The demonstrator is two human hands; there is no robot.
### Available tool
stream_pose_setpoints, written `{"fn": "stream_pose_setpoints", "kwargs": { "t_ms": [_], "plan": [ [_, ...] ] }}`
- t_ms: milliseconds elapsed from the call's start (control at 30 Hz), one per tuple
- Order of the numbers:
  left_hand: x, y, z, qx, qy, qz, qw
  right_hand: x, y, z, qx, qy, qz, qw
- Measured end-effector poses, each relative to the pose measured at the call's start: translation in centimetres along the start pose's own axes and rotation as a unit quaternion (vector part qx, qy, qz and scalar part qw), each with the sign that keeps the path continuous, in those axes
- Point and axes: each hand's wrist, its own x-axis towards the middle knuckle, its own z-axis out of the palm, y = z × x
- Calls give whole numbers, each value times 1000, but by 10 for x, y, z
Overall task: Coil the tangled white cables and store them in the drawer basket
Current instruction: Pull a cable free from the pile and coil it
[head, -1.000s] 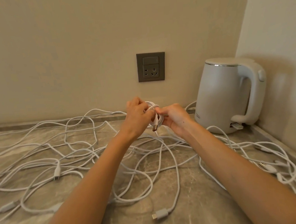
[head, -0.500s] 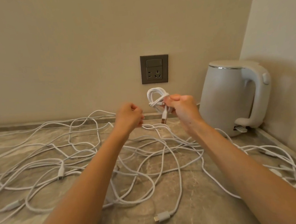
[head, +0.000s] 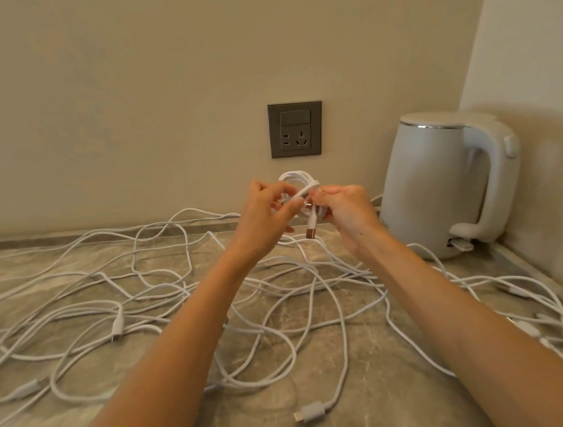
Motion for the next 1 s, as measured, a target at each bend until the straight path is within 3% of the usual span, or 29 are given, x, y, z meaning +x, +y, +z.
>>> {"fn": "stream_pose_setpoints", "kwargs": {
  "t_ms": [67, 300, 433, 633, 733, 833, 1000],
  "plan": [
    [0, 0, 2, -16, -5, -21, 1000, -2, 0, 1, 3, -9, 2, 1000],
    [5, 2, 5, 79, 12, -33, 996, -5, 1, 1, -32, -7, -25, 999],
    [2, 6, 3, 26, 33, -69, 997, -3, 5, 5, -36, 15, -25, 999],
    [1, 8, -5, 46, 8, -13, 999, 1, 4, 0, -47, 11, -7, 999],
    [-2, 4, -1, 114, 59, 58, 990, -1, -1, 2, 43, -27, 31, 998],
    [-5, 1, 5, 113, 90, 58, 988, -4, -3, 3, 116, -46, 54, 991],
    [-3, -3, 1, 101, 23, 9, 995, 1, 5, -2, 25, -27, 14, 999]
  ]
}}
